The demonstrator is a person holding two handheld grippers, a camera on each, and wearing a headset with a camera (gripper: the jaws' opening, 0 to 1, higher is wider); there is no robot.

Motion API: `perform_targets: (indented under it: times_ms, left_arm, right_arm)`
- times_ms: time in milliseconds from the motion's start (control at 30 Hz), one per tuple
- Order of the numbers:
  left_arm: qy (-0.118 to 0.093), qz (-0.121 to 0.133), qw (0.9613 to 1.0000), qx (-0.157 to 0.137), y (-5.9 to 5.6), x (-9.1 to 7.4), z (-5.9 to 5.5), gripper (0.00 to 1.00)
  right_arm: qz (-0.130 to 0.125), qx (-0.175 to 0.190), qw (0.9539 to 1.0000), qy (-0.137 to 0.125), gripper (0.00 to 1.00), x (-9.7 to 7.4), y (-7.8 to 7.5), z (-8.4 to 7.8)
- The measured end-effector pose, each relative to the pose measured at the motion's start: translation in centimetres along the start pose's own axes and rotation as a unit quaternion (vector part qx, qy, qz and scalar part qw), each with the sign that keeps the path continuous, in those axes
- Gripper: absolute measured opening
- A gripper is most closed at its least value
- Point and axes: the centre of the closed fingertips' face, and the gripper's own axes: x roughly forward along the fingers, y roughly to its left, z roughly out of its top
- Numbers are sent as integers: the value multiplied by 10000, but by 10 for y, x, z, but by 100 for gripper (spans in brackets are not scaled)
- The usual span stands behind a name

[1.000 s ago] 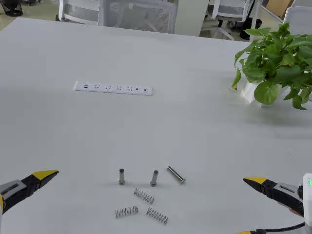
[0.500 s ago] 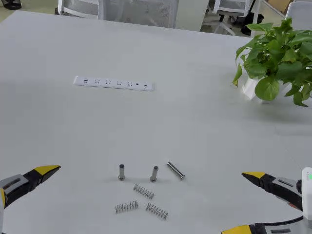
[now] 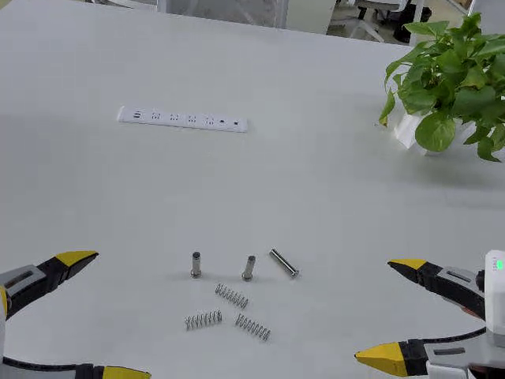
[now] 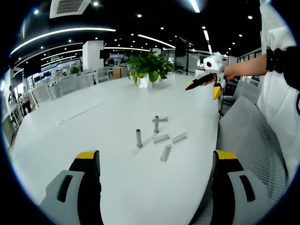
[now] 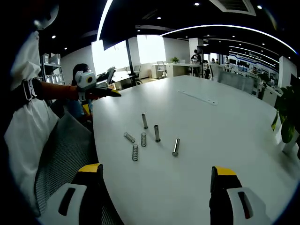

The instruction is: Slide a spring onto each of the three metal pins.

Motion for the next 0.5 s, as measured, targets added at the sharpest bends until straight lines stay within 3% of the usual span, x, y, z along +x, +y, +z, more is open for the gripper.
perform_targets:
  times_ms: [500]
  left_arm:
    - [-60, -30, 10000, -45, 4, 4, 4, 99]
  right_arm:
    - [80, -191, 9997, 89, 92, 19, -11, 27]
